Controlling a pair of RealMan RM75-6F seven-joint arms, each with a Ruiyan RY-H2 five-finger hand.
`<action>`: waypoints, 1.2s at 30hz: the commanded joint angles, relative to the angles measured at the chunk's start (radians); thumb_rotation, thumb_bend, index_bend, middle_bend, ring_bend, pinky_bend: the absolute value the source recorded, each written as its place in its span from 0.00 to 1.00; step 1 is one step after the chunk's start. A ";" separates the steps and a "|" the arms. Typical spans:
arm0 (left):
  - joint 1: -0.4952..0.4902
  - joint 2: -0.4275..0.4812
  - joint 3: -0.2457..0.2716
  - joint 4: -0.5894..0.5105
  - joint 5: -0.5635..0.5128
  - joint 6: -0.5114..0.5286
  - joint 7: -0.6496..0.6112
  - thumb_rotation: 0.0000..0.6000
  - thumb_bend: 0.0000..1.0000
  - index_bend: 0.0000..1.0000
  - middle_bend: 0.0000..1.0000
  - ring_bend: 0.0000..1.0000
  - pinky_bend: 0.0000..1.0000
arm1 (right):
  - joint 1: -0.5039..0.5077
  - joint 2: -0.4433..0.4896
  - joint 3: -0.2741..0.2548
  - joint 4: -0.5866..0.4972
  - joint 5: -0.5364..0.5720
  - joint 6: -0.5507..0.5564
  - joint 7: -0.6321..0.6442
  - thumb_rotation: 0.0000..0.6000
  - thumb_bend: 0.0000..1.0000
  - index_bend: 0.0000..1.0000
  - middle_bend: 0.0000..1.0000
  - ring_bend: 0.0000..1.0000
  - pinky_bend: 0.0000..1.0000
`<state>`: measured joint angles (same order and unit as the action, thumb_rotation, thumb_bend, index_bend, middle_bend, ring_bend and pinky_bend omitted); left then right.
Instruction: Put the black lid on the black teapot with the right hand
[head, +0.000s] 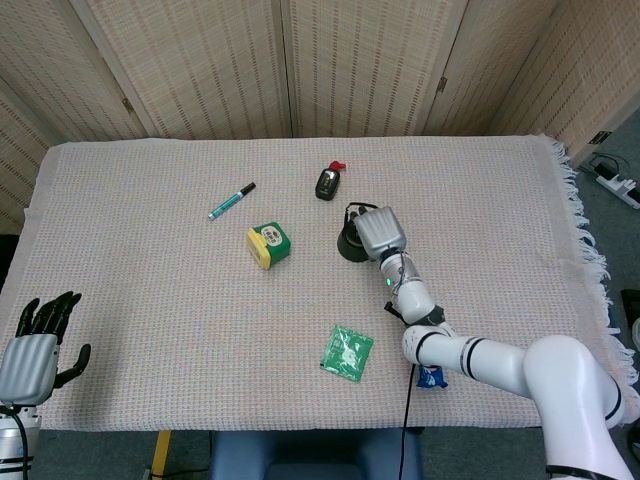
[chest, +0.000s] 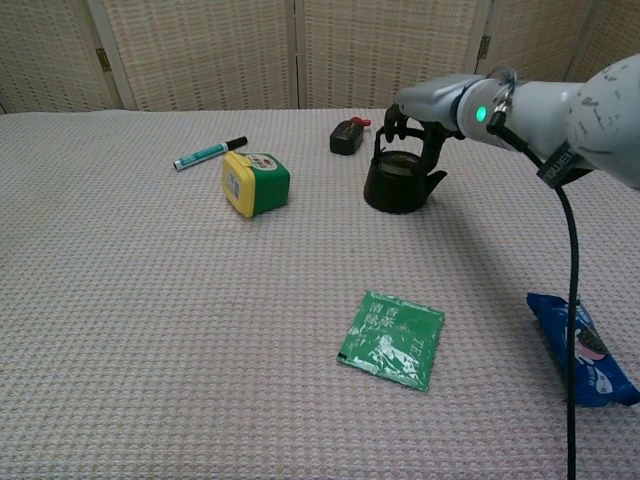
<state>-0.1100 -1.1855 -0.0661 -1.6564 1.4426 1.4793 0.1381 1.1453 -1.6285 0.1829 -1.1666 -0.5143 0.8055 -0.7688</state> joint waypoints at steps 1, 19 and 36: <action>0.001 0.001 -0.001 0.000 -0.001 0.001 -0.001 1.00 0.40 0.07 0.05 0.09 0.01 | -0.002 0.002 -0.001 -0.006 -0.003 0.000 0.004 1.00 0.36 0.25 0.26 0.87 0.72; 0.000 0.000 -0.002 -0.001 0.006 0.004 -0.003 1.00 0.40 0.07 0.05 0.09 0.01 | -0.045 0.101 -0.034 -0.215 -0.069 0.017 0.062 1.00 0.36 0.25 0.28 0.87 0.72; 0.010 0.010 -0.005 0.009 -0.002 0.014 -0.023 1.00 0.40 0.07 0.05 0.09 0.01 | -0.103 0.215 -0.059 -0.356 -0.153 0.118 0.103 1.00 0.36 0.25 0.29 0.87 0.72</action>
<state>-0.1002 -1.1752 -0.0705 -1.6471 1.4404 1.4930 0.1148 1.0708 -1.4594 0.1316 -1.4723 -0.6341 0.8850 -0.6802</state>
